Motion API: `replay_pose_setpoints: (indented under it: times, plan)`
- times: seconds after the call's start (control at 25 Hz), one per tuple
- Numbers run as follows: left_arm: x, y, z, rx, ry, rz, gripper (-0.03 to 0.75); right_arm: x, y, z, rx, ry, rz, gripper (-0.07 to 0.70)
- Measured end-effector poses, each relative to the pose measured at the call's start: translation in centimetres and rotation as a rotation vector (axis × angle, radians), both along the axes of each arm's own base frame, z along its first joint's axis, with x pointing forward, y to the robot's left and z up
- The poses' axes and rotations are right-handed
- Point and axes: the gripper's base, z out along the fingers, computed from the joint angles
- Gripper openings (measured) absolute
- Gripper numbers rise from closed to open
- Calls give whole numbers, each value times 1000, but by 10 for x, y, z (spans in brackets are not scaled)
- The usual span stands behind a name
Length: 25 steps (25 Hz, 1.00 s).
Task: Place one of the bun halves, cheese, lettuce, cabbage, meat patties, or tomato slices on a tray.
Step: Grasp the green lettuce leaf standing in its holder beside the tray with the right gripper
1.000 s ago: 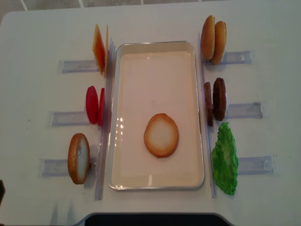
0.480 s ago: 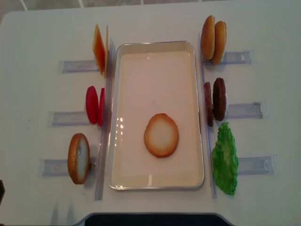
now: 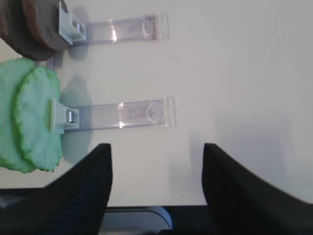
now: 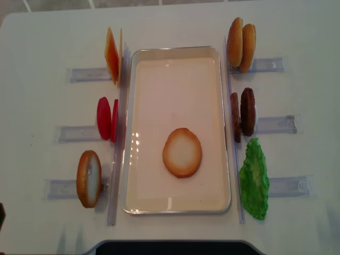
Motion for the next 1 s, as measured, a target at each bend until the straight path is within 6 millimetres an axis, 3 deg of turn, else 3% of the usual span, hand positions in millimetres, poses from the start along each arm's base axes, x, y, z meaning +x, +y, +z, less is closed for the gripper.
replay_pose_setpoints:
  times: [0.28,0.48,0.88,1.0]
  plan:
    - [0,0,0,0,-1,0,328,38,3,-18,-37,224,14,419]
    - [0,0,0,0,-1,0,328,46,3,-23,-49,274,26,419]
    - [0,0,0,0,-1,0,328,50,24,14,105,157,151,419]
    - [0,0,0,0,-1,0,328,48,35,16,128,171,196,419]
